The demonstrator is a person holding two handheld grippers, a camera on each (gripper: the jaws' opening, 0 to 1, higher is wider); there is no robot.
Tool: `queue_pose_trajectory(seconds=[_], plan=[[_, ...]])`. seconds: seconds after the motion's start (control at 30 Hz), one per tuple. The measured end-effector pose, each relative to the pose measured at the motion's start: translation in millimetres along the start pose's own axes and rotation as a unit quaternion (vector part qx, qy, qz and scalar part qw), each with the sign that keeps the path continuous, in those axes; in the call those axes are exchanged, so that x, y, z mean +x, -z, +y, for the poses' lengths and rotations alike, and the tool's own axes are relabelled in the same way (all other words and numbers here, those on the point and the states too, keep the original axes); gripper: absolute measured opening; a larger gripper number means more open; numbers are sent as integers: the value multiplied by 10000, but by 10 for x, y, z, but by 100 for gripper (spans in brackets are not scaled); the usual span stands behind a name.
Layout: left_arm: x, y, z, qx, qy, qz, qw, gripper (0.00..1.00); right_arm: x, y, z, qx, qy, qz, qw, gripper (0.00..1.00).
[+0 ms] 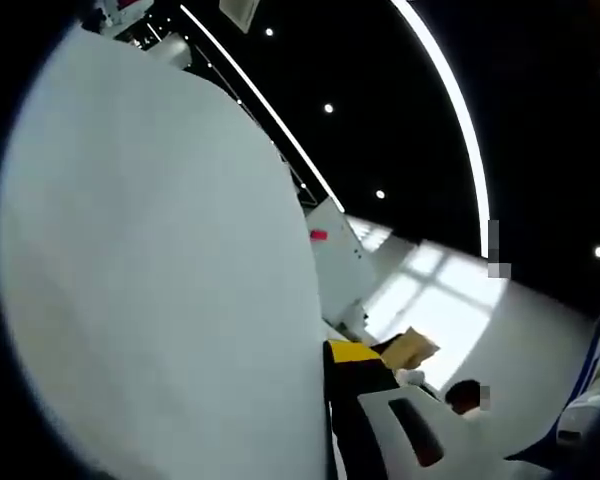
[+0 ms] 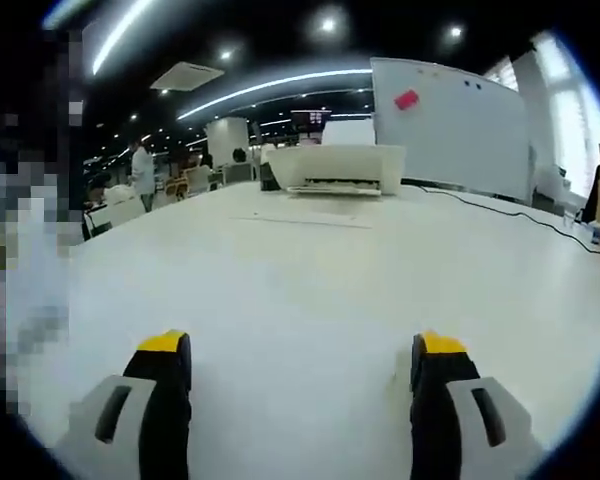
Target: Organize the stack of printing papers by aligning and flattening the scattered papers on the table
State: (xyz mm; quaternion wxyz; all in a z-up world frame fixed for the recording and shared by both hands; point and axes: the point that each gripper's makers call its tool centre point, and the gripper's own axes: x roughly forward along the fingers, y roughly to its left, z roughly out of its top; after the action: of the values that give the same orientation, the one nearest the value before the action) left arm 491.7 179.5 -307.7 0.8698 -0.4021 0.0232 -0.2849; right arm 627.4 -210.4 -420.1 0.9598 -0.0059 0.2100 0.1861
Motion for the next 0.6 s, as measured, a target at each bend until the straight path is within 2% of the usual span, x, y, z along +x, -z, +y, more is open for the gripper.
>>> queue_pose_trajectory(seconds=[0.1, 0.2, 0.3, 0.6], plan=[[-4, -2, -8, 2, 12, 2, 10000, 6, 4, 44, 49, -101, -46, 67, 9999, 85], [-8, -5, -7, -3, 20, 8, 10000, 6, -10, 81, 48, -467, 77, 186, 9987, 81], [-16, -6, 4, -18, 23, 7, 10000, 6, -53, 50, 136, -377, -34, 165, 9991, 77], [-19, 13, 4, -21, 15, 5, 10000, 6, -73, 55, 96, -376, -66, 106, 9992, 62]])
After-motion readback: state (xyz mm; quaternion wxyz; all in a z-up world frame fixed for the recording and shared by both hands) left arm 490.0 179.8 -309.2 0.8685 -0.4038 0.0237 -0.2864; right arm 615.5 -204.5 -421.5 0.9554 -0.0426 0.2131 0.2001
